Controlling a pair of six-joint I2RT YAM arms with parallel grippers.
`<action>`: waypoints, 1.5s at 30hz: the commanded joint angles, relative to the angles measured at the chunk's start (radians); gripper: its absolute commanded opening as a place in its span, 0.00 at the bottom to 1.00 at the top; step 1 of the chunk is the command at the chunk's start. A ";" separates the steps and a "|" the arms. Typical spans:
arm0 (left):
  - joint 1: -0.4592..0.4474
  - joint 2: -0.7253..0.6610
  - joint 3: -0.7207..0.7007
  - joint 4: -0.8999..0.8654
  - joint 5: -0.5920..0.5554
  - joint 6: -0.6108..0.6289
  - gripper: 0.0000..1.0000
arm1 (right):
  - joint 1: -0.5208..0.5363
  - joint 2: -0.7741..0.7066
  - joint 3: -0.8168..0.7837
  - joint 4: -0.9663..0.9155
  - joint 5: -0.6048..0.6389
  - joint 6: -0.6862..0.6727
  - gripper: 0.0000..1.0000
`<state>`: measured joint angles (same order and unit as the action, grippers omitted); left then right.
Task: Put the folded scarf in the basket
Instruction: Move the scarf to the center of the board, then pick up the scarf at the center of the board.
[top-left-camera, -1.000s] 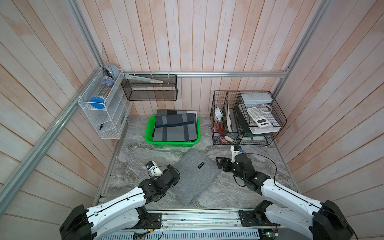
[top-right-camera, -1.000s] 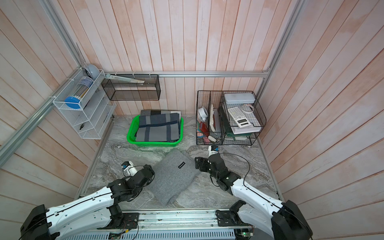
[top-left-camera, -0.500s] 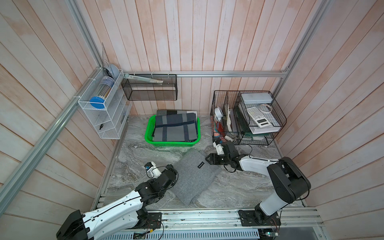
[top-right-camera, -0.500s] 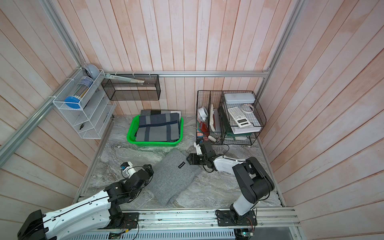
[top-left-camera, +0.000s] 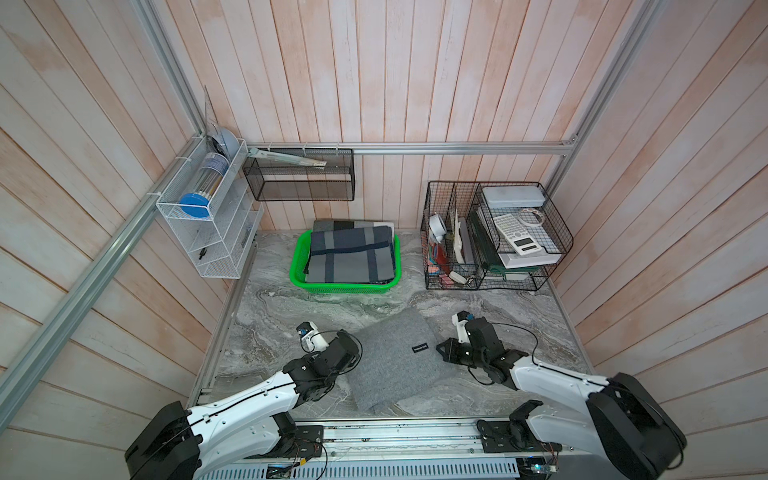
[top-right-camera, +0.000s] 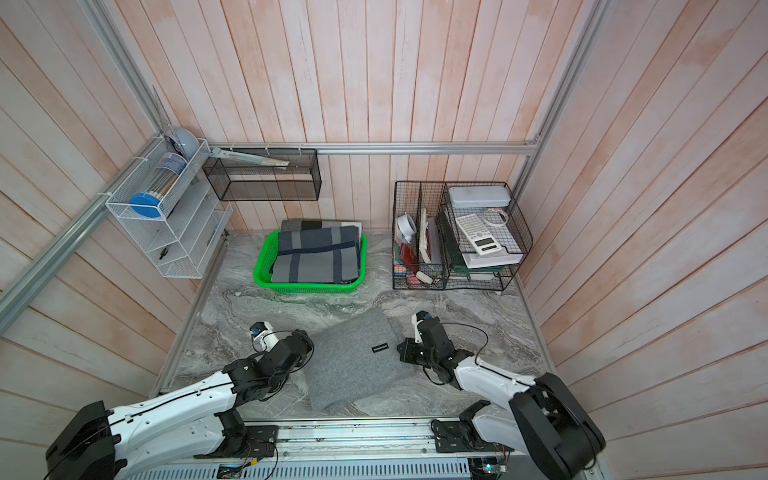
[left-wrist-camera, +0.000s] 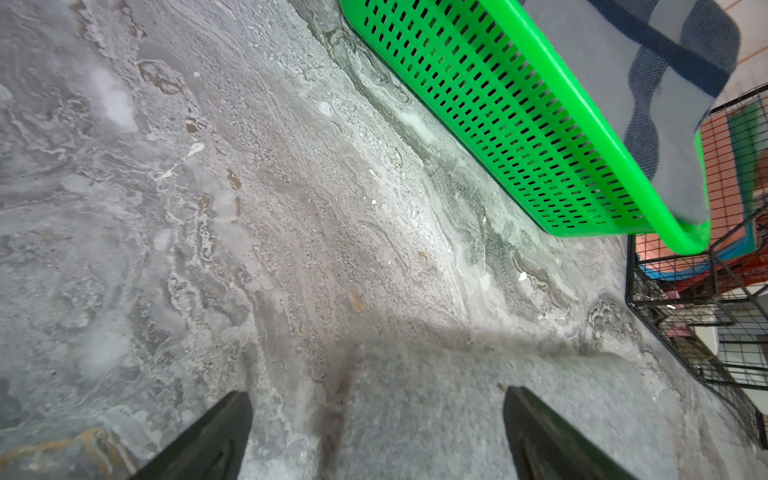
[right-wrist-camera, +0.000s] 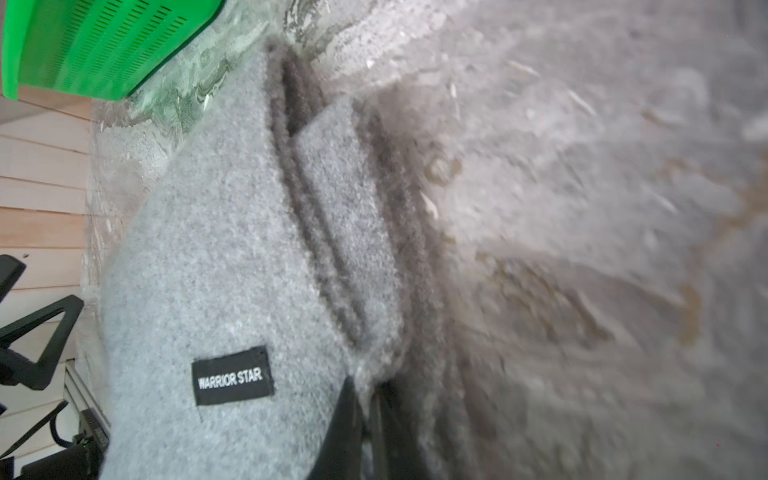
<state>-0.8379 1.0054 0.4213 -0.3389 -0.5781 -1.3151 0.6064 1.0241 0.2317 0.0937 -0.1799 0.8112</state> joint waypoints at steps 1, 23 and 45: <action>0.024 0.005 -0.004 0.043 0.073 0.045 1.00 | 0.053 -0.168 -0.049 -0.152 0.103 0.135 0.25; 0.013 0.010 -0.131 0.152 0.401 -0.072 1.00 | -0.189 0.223 0.232 -0.050 -0.270 -0.237 0.80; -0.035 0.261 -0.114 0.446 0.422 -0.074 0.53 | -0.022 0.348 0.155 0.071 -0.230 -0.118 0.67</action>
<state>-0.8753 1.2320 0.3302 0.0963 -0.1986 -1.4010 0.5686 1.3460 0.4133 0.1692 -0.3985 0.6632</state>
